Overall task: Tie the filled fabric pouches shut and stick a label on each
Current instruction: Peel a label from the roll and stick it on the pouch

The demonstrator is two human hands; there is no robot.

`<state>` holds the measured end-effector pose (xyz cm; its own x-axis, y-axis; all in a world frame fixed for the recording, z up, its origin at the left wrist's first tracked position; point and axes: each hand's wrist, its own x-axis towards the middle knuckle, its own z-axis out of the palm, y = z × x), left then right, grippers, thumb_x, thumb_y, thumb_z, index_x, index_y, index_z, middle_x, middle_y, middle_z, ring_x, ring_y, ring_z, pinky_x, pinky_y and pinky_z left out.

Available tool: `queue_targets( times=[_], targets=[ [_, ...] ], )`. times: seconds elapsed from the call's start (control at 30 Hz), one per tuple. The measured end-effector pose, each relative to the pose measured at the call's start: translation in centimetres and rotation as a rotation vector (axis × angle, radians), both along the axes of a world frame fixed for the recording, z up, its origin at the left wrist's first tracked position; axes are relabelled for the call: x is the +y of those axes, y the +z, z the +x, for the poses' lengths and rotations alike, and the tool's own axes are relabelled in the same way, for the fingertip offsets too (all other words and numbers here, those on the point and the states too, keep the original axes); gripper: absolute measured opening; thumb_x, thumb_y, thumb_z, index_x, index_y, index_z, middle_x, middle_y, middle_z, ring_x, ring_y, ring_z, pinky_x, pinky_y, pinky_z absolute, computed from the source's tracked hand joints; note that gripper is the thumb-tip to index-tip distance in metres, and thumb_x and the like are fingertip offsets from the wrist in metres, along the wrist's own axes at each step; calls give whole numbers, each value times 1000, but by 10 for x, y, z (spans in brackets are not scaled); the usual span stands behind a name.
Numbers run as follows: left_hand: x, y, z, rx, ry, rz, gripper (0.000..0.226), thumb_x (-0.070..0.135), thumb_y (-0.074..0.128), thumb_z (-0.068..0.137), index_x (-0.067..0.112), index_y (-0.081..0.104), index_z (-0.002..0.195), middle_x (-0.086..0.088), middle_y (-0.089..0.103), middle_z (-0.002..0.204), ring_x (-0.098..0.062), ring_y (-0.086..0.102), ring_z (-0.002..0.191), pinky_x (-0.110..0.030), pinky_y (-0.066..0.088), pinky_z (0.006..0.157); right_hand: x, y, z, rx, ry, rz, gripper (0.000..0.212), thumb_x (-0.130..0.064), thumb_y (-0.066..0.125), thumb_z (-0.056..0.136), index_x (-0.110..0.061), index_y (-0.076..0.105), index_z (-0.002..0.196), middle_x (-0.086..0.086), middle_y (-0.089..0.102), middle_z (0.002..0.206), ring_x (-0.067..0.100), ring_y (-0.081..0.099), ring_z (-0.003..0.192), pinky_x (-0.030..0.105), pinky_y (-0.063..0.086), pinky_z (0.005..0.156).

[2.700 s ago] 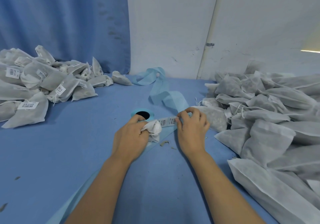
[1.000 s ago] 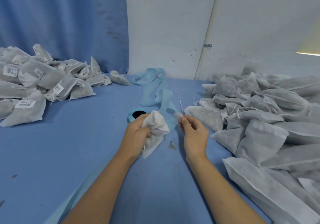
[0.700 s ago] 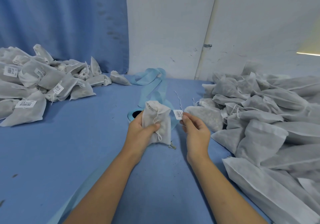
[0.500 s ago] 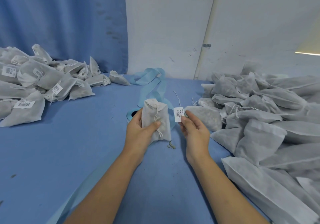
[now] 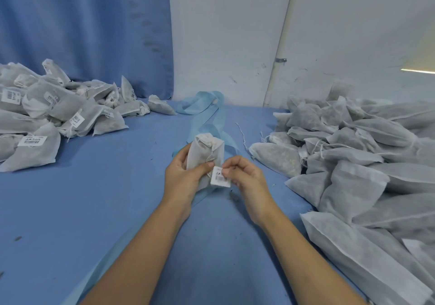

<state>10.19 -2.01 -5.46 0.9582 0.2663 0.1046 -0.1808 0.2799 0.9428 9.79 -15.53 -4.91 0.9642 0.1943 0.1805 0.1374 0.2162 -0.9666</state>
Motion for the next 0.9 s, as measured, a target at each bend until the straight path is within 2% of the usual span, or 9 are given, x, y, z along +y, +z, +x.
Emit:
queue_targets(
  times=[0.07,0.2,0.37,0.5,0.57,0.63,0.73,0.83,0.9],
  targets=[
    [0,0,0,17,-30,-31,41,-7,71,75,24,67,101,2,74,92,-13,70,79,-26,56,67,4,-1,-3,-42,-27,-117,20,2,61,84,-15,61,75,-4,60,70,9,54,69,14,42,63],
    [0,0,1,32,-69,-76,40,-9,69,75,18,67,105,-6,73,97,-21,70,83,-33,57,70,5,-1,-4,-82,-63,-228,23,2,61,87,-18,61,75,-12,58,66,1,47,57,9,37,54],
    [-1,0,1,27,-86,-85,40,-10,68,76,18,67,104,-5,74,95,-21,70,84,-33,57,72,8,-3,-3,-78,-100,-276,19,-6,67,86,-21,62,76,2,54,73,16,44,69,23,38,64],
    [-3,1,0,26,-84,-87,34,-7,69,77,19,68,100,-5,74,95,-25,69,91,-38,56,82,9,-6,-3,-122,-160,-395,17,-18,73,83,-28,61,77,-16,46,64,9,40,65,18,36,63],
    [-4,2,-1,28,-88,-80,32,-3,70,78,15,68,105,-9,73,99,-29,68,96,-42,55,87,9,-7,-3,-171,-204,-456,14,-20,74,82,-27,61,82,-15,49,71,8,42,70,14,36,66],
    [-5,2,-1,28,-88,-82,28,3,72,79,15,68,104,-8,73,98,-27,69,93,-39,56,83,9,-7,-3,-215,-230,-477,15,-21,74,82,-25,61,87,-14,57,82,7,44,76,12,36,70],
    [-5,2,-1,44,-77,-112,20,10,73,81,20,70,98,-5,74,95,-23,70,88,-35,56,77,10,-9,-2,-212,-289,-467,33,-26,79,78,-25,56,102,-12,56,102,4,48,83,12,39,75],
    [-4,3,-1,86,-86,-167,14,18,72,81,22,69,94,-5,74,93,-21,69,84,-35,57,74,11,-8,-3,-140,-303,-418,52,-31,81,76,-25,49,118,-16,50,115,0,53,93,12,43,76],
    [-4,5,-2,90,-108,-194,18,24,72,81,18,68,98,-7,73,94,-23,68,85,-34,57,72,11,-6,-2,-32,-217,-307,47,-28,80,78,-22,53,117,-13,61,111,0,61,91,11,46,72]
  ],
)
